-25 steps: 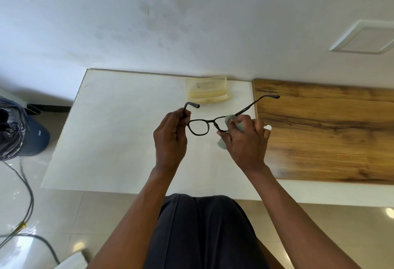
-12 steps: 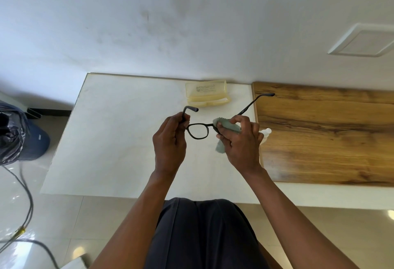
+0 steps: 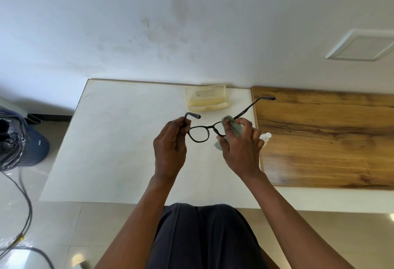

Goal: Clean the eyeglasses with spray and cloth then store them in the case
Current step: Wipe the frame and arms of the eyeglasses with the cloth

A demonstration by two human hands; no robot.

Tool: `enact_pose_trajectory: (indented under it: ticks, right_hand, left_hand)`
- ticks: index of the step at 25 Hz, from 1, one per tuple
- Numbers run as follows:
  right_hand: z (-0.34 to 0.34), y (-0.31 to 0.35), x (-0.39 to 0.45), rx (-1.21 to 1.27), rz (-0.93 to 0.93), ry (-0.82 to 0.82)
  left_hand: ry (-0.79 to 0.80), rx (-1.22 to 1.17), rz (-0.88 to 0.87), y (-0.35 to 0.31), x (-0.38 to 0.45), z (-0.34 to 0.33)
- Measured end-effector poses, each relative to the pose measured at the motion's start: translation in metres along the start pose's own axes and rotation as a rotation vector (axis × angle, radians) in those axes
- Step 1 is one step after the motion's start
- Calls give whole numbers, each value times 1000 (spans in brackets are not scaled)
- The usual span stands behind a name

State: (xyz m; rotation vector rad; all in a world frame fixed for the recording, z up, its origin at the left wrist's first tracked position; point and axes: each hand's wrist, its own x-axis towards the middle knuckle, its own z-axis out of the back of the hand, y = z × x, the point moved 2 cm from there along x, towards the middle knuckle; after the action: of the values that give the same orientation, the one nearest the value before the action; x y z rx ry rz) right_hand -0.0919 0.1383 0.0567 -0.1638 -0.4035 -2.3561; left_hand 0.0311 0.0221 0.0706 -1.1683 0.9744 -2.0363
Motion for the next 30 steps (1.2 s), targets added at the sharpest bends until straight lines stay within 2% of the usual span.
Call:
enact_pose_trajectory:
  ticks: [4,10,14,18,24,30]
  right_hand:
    - [1,3,0,68,46,1]
    - [4,1,4,187,6,12]
    - [7,1,1,47,75,-32]
    - [2,1,-1,-47,46,-8]
    - [-1,3,0,87,52,54]
    - [5,-1,-2,184,85,6]
  left_hand:
    - [-7,4,-10,-1,1,1]
    - [-27,-17,42,3,-5,2]
    - [-30,-23,43,4,-6,2]
    - [-19,-23,26,3,-6,2]
    - [-30,-27,20,1,-6,1]
    - [-40,-28,70,2,-8,2]
